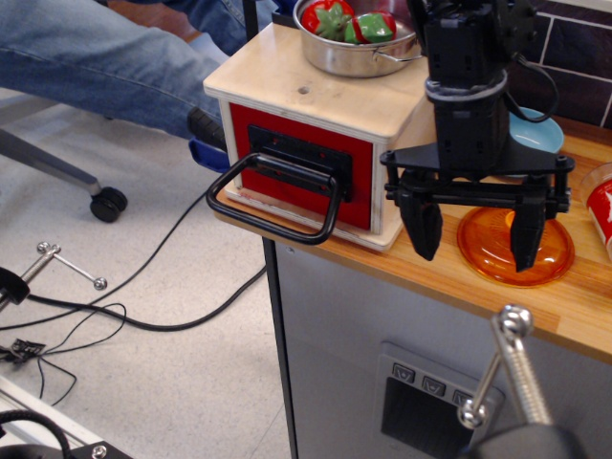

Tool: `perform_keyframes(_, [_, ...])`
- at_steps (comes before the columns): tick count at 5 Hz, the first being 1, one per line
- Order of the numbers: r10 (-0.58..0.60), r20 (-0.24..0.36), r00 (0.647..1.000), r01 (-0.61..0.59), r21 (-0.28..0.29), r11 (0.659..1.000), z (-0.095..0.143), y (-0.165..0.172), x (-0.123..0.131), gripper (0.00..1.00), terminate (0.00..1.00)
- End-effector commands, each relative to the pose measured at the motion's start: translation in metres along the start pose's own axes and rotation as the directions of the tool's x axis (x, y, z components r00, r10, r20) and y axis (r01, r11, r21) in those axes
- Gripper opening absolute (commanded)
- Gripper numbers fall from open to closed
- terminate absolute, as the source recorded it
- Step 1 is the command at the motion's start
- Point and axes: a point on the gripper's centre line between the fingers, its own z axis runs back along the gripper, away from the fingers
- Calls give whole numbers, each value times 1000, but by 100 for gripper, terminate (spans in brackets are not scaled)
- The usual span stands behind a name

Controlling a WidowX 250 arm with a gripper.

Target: Open drawer of box

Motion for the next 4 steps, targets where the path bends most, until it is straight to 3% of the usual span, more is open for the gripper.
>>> perform_keyframes(1, [0, 0, 1000, 0, 0, 1000, 0, 0, 0, 100, 0])
perform_keyframes(2, [-75, -6, 997, 76, 32, 997, 11, 22, -10, 100, 0])
perform_keyframes(4, [-127, 21, 992, 126, 35, 991, 46, 70, -13, 100, 0])
